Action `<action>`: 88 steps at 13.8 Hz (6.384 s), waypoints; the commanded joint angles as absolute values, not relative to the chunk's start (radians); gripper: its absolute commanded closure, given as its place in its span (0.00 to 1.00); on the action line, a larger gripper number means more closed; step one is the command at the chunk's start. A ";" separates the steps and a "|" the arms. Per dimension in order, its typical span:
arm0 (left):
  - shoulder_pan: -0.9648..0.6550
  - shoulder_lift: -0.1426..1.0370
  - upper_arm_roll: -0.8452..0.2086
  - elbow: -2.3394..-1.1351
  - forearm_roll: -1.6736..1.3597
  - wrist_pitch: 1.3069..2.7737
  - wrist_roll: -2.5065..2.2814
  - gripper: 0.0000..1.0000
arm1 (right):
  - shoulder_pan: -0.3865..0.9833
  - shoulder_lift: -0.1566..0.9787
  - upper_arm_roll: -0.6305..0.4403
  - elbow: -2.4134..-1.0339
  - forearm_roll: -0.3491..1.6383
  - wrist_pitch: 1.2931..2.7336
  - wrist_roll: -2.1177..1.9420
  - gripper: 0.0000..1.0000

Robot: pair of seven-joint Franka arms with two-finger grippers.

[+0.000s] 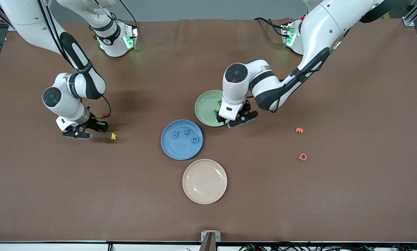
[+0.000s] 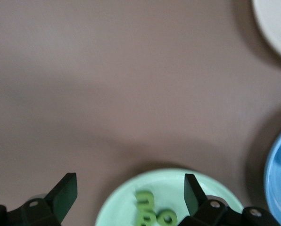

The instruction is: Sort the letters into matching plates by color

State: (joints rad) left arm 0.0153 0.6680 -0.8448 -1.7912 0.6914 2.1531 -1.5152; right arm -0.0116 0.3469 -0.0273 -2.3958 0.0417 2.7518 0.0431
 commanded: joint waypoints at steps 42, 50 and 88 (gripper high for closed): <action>0.015 -0.069 -0.103 -1.611 0.035 1.568 -0.272 0.00 | 0.566 0.584 -0.002 -1.712 0.058 2.387 1.176 1.00; 0.009 -0.083 -0.109 -1.623 0.034 1.574 -0.194 0.00 | 0.586 0.656 -0.005 -1.666 0.043 2.391 1.209 1.00; 0.014 -0.149 -0.152 -1.628 0.026 1.427 -0.115 0.00 | -0.115 0.132 -0.012 -1.694 -0.043 1.620 -0.040 0.00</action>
State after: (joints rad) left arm 0.0050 -0.1213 -0.1512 -1.6130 0.0426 1.4362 -0.1385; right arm -0.0970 0.2076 -0.0336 -1.6547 -0.0115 1.6490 -0.0490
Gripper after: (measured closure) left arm 0.000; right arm 0.000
